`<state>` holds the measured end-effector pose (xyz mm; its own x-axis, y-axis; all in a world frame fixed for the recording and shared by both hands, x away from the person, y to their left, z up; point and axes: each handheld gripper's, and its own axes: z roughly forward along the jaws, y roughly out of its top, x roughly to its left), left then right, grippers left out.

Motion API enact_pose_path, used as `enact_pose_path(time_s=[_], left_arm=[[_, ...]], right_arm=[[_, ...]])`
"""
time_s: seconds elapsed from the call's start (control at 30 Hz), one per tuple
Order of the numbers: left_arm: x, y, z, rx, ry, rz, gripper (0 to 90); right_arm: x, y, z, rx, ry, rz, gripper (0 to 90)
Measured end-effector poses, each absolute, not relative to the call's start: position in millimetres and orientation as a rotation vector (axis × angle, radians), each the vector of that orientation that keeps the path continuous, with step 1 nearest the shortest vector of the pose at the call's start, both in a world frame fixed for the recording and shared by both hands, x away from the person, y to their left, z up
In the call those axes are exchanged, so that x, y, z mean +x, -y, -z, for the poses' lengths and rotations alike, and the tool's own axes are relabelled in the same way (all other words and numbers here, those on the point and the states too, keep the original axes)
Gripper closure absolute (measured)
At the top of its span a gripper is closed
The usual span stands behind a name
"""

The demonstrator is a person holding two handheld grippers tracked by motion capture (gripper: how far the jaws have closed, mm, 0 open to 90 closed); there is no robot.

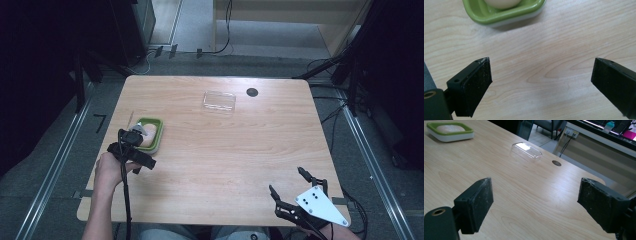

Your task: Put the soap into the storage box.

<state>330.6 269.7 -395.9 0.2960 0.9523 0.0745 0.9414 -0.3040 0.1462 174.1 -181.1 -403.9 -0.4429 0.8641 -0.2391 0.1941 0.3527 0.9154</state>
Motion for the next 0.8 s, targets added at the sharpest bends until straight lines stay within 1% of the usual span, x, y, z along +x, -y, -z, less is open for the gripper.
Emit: enact_pose_path(time_s=[0.53, 0.8], left_arm=[[304, -277, 414, 2.493, -1.827, -0.183, 3.4], [293, -280, 420, 2.493, -1.833, -0.194, 3.3]], right_arm=[[174, 179, 404, 0.911, -1.853, -1.126, 13.3], [174, 179, 404, 0.913, -1.850, -1.124, 13.3]])
